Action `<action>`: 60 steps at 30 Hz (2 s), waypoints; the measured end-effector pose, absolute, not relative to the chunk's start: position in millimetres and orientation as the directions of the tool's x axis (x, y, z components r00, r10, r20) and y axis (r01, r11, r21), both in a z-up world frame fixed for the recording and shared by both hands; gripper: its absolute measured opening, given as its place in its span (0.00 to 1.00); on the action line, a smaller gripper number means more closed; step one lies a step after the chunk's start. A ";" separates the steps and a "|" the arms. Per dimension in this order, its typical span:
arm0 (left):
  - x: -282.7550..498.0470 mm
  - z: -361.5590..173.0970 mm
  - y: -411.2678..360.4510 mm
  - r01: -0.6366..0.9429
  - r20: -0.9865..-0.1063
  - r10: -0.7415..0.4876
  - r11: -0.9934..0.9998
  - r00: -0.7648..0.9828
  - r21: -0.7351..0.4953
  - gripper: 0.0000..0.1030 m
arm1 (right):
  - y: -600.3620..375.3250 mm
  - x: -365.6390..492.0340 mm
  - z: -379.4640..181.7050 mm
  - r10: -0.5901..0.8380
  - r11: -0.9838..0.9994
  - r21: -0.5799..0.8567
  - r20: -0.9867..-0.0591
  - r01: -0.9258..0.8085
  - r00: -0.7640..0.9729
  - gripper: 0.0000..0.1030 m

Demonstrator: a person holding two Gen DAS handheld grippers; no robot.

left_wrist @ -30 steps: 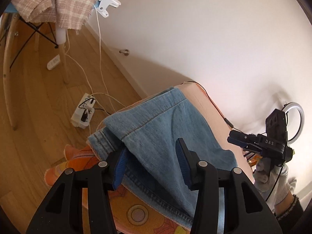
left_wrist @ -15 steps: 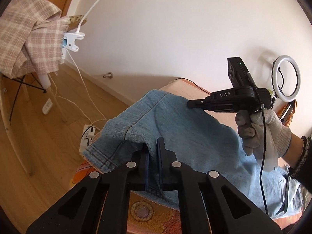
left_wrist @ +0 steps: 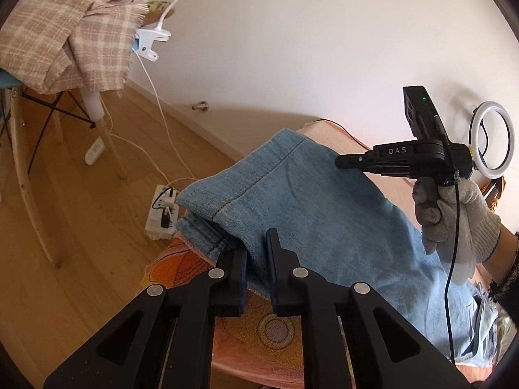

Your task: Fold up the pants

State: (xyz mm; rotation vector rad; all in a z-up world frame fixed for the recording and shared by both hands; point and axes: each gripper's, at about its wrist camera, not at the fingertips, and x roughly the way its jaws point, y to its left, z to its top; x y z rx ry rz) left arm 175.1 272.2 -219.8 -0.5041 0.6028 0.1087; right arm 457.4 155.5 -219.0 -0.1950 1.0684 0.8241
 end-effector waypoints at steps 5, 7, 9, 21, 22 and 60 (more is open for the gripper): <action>172.4 -211.1 274.8 -0.253 -0.593 -0.050 0.873 0.804 -0.416 0.34 | 126.6 439.9 -187.3 0.530 0.712 0.241 -0.801 -0.660 0.279 0.37; 169.1 -204.0 272.9 -0.235 -0.594 -0.064 0.880 0.802 -0.412 0.43 | 109.6 426.3 -170.0 0.544 0.720 0.240 -0.778 -0.651 0.316 0.46; 165.5 -195.7 273.0 -0.222 -0.589 -0.075 0.882 0.805 -0.415 0.43 | 89.7 412.8 -152.8 0.549 0.738 0.242 -0.757 -0.629 0.353 0.52; 187.8 -130.5 238.0 0.055 -0.542 -0.364 0.862 0.758 -0.503 0.56 | -68.0 312.6 -75.4 0.399 0.899 0.155 -0.673 -0.409 0.623 0.79; 193.6 -124.2 228.9 0.086 -0.541 -0.397 0.856 0.742 -0.510 0.56 | -82.8 302.2 -73.3 0.372 0.913 0.139 -0.671 -0.384 0.642 0.80; 301.0 -161.9 -328.3 0.575 -0.760 -0.648 0.639 0.045 -0.511 0.62 | -560.1 31.2 -147.6 -0.089 0.783 0.378 -0.718 0.494 0.690 0.80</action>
